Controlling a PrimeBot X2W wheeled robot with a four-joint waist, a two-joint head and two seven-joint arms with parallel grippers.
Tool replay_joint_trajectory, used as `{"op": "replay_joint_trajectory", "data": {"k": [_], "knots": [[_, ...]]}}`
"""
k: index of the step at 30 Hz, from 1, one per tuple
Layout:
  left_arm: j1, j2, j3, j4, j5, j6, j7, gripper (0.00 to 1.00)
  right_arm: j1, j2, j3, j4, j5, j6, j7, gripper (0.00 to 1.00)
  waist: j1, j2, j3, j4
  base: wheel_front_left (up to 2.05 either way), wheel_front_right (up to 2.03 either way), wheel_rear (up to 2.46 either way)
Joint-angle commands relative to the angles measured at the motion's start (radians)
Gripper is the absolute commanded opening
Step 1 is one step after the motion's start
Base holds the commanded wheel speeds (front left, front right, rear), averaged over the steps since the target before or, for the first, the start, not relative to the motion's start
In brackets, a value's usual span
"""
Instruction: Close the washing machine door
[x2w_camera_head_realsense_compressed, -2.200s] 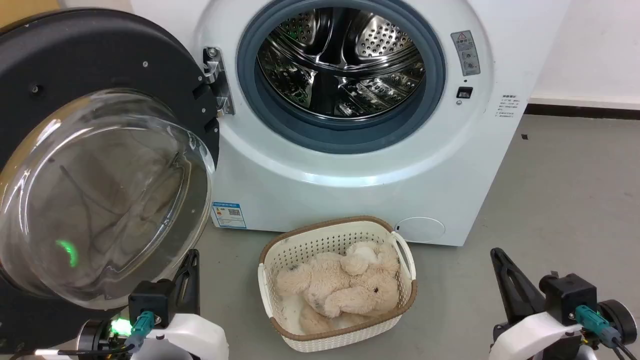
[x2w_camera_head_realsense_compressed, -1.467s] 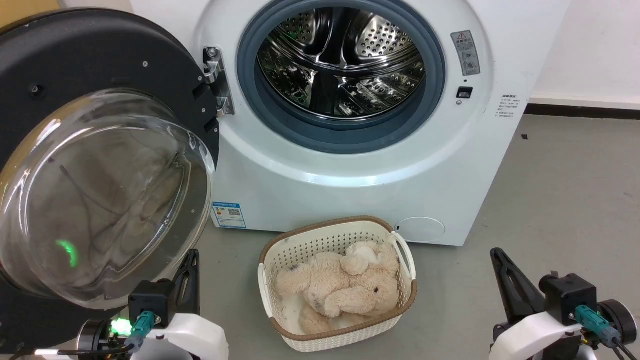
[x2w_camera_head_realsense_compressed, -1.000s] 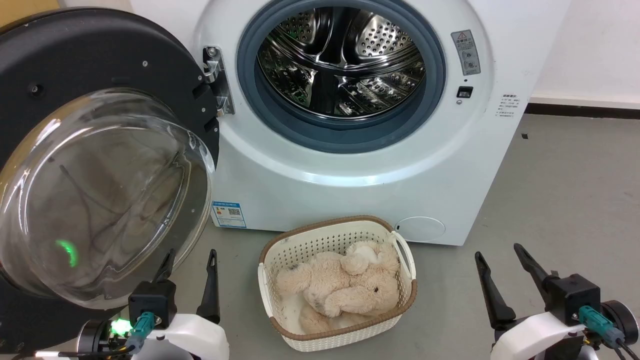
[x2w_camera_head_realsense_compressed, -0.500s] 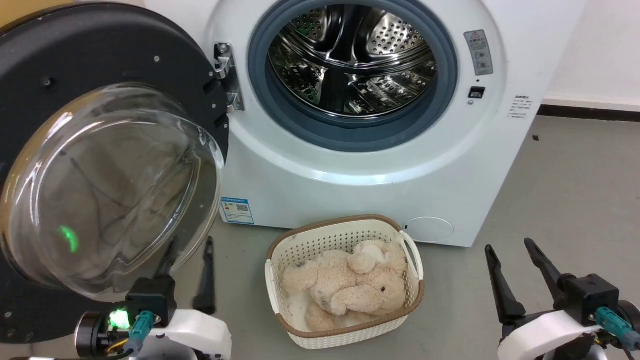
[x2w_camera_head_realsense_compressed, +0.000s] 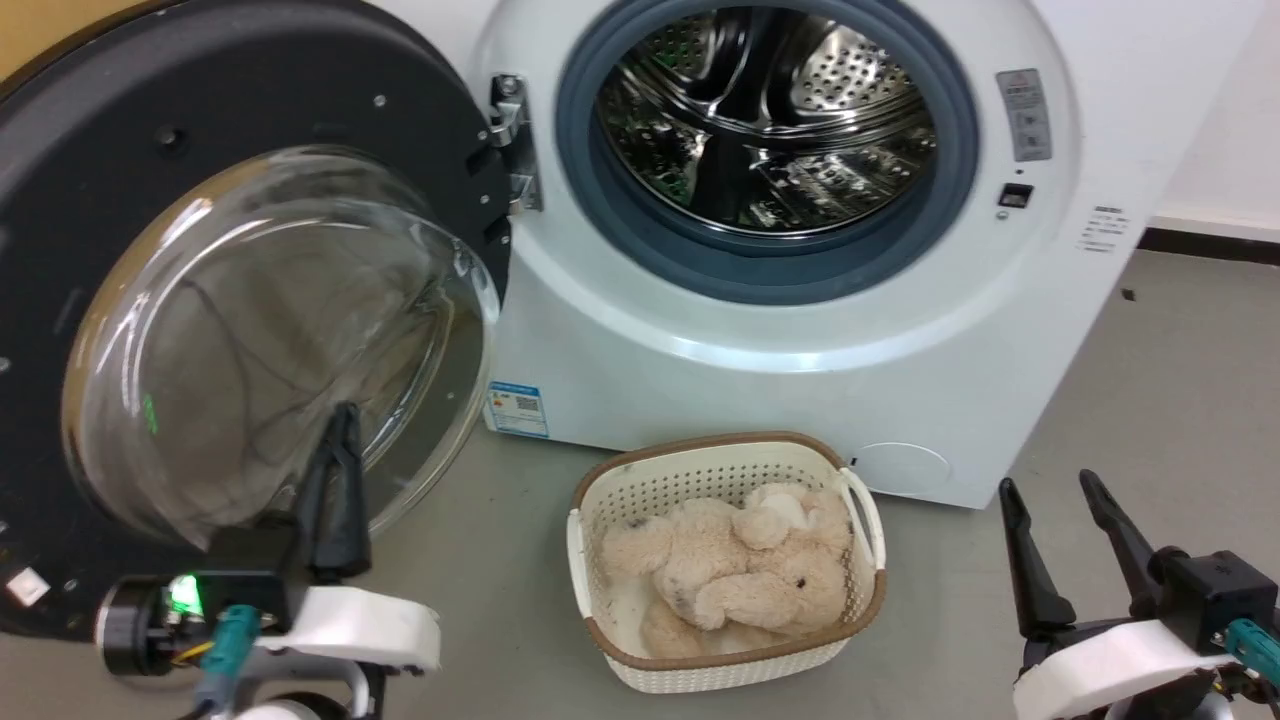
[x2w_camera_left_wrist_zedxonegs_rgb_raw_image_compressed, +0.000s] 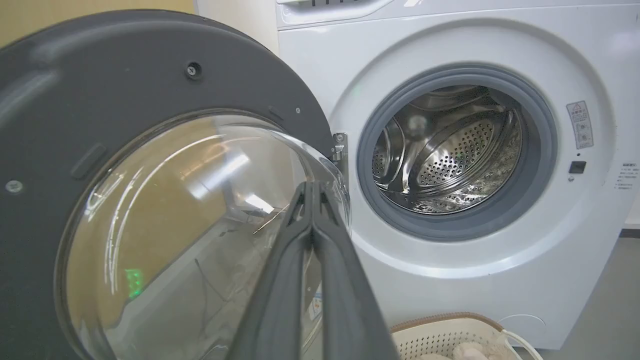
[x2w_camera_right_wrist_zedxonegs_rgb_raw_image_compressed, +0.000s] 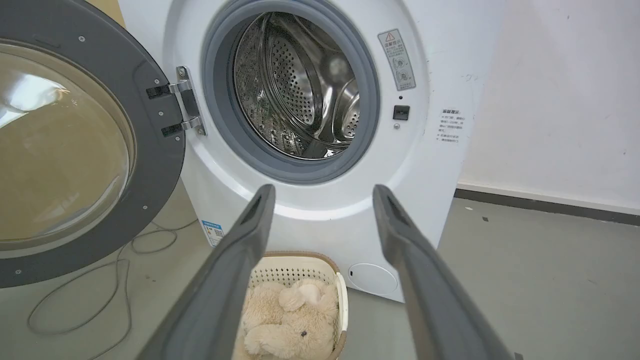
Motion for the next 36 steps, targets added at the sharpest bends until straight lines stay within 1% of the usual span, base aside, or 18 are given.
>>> {"op": "replay_joint_trajectory", "data": {"k": [1, 4, 5, 6, 12, 16, 21, 24, 27, 28, 31, 34, 36], "knots": [[-0.023, 0.006, 0.009, -0.020, -0.012, 0.004, -0.013, 0.00, 0.006, 0.001, -0.005, -0.008, 0.013, 0.000, -0.010, 1.00, -0.0001, 0.0000, 0.003, 0.013, 0.00, 0.00, 0.00], [-0.037, 0.007, 0.038, -0.043, -0.029, -0.002, -0.020, 0.00, 0.006, 0.002, -0.009, -0.008, 0.020, 0.000, -0.017, 1.00, -0.0001, 0.0000, 0.006, 0.031, 0.00, 0.00, 0.00], [-0.051, 0.012, 0.078, -0.057, -0.042, -0.015, -0.026, 0.00, 0.007, 0.002, -0.012, -0.008, 0.028, 0.000, -0.023, 1.00, -0.0001, 0.0000, 0.009, 0.048, 0.00, 0.00, 0.00], [-0.072, 0.004, 0.131, -0.067, -0.072, -0.033, -0.032, 0.00, 0.007, 0.002, -0.014, -0.007, 0.036, 0.000, -0.029, 1.00, -0.0001, 0.0000, 0.012, 0.064, 0.00, 0.00, 0.00], [-0.132, -0.007, 0.265, -0.075, -0.140, -0.096, -0.045, 0.00, 0.010, 0.002, -0.019, -0.006, 0.053, 0.000, -0.042, 1.00, -0.0001, 0.0000, 0.018, 0.096, 0.00, 0.00, 0.00], [-0.172, 0.004, 0.325, -0.071, -0.166, -0.117, -0.053, 0.00, 0.012, 0.002, -0.026, -0.003, 0.065, 0.000, -0.050, 1.00, -0.0001, 0.0000, 0.024, 0.119, 0.00, 0.00, 0.00], [-0.225, 0.048, 0.369, -0.036, -0.203, -0.126, -0.064, 0.00, 0.011, 0.002, -0.034, 0.000, 0.077, 0.000, -0.061, 1.00, -0.0001, 0.0000, 0.032, 0.153, 0.00, 0.00, 0.00], [-0.260, 0.075, 0.396, 0.018, -0.255, -0.129, -0.070, 0.00, 0.010, 0.002, -0.034, 0.006, 0.084, 0.000, -0.067, 1.00, -0.0001, 0.0000, 0.036, 0.171, 0.00, 0.00, 0.00], [-0.290, 0.114, 0.421, 0.087, -0.296, -0.132, -0.076, 0.00, 0.009, 0.003, -0.036, 0.010, 0.090, 0.000, -0.073, 1.00, -0.0001, 0.0000, 0.041, 0.187, 0.00, 0.00, 0.00], [-0.290, 0.114, 0.421, 0.087, -0.296, -0.132, -0.076, 0.00, 0.009, 0.003, -0.036, 0.010, 0.090, 0.000, -0.073, 1.00, -0.0001, 0.0000, 0.041, 0.187, 0.00, 0.00, 0.00], [-0.325, 0.151, 0.443, 0.171, -0.336, -0.135, -0.082, 0.00, 0.008, 0.003, -0.036, 0.015, 0.096, 0.000, -0.079, 1.00, -0.0001, 0.0000, 0.047, 0.201, 0.00, 0.00, 0.00], [-0.365, 0.192, 0.443, 0.252, -0.374, -0.138, -0.085, 0.00, 0.010, 0.003, -0.041, 0.020, 0.103, 0.000, -0.086, 1.00, -0.0001, 0.0000, 0.050, 0.218, 0.00, 0.00, 0.00], [-0.404, 0.213, 0.449, 0.315, -0.409, -0.140, -0.071, 0.00, 0.012, 0.003, -0.042, 0.024, 0.107, 0.000, -0.090, 1.00, -0.0001, 0.0000, 0.052, 0.229, 0.00, 0.00, 0.00]]}}
